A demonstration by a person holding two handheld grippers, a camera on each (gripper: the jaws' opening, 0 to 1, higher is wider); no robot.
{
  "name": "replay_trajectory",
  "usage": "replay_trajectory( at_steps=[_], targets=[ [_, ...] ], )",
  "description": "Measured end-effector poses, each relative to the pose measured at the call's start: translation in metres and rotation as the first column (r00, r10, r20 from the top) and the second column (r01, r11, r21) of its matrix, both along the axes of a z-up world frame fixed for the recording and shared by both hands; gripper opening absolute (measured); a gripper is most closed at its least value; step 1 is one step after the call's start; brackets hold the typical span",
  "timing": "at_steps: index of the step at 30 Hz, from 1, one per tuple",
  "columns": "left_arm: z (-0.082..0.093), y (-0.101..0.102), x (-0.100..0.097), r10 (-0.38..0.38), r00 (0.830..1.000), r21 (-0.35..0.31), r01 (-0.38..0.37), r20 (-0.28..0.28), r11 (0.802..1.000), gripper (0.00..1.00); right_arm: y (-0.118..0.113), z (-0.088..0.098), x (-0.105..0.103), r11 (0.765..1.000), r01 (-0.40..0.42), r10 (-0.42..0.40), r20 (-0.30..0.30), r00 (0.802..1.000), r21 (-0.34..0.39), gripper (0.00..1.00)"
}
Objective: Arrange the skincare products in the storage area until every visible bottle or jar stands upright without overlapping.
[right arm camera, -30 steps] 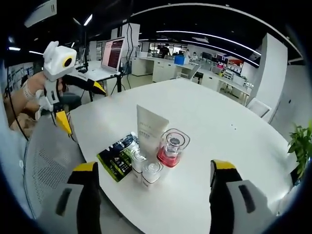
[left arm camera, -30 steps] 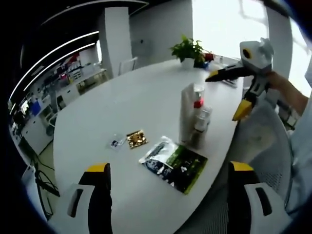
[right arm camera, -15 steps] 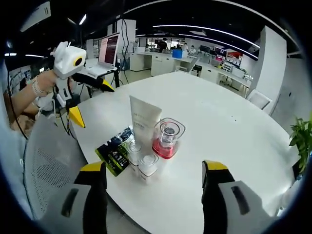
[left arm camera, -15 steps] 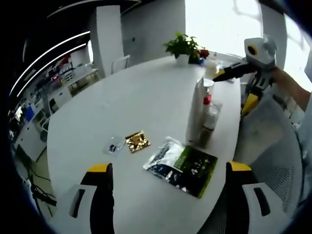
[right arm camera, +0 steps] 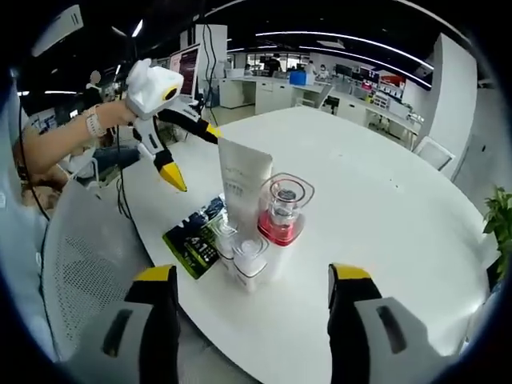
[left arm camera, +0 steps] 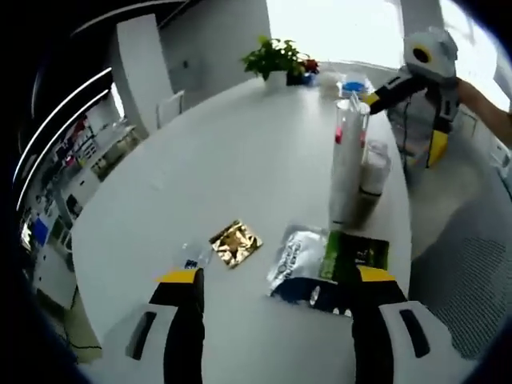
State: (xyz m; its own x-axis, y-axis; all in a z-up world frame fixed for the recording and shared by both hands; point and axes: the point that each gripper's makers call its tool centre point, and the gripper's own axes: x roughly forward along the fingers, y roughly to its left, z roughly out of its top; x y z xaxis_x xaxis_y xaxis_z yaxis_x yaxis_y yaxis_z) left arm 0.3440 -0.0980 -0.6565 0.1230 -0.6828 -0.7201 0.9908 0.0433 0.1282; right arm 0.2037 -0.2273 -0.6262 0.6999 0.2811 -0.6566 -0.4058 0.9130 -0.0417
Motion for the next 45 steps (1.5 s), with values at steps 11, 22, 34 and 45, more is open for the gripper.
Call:
replay_trajectory(
  at_steps=[11,22,34,45],
  targets=[
    [-0.025,-0.028,0.037,-0.08,0.995,0.076,0.076,0.052,0.994,0.63,0.001,-0.001,0.0,1.0,0.015,-0.015,-0.001,1.0,0.018,0.66],
    [-0.053,-0.045,0.06,-0.094,0.994,0.132,0.086,0.057,0.988,0.61,0.0,0.003,0.0,0.998,0.03,-0.031,0.012,0.999,0.048,0.63],
    [-0.077,-0.053,0.079,-0.116,0.991,0.189,0.102,0.067,0.977,0.61,-0.005,0.001,-0.001,0.998,0.047,-0.047,0.005,0.999,0.045,0.62],
    [-0.075,-0.071,0.08,-0.144,0.985,0.203,0.123,0.09,0.971,0.6,-0.006,-0.002,-0.003,0.997,0.062,-0.062,-0.007,0.998,0.047,0.61]
  ],
)
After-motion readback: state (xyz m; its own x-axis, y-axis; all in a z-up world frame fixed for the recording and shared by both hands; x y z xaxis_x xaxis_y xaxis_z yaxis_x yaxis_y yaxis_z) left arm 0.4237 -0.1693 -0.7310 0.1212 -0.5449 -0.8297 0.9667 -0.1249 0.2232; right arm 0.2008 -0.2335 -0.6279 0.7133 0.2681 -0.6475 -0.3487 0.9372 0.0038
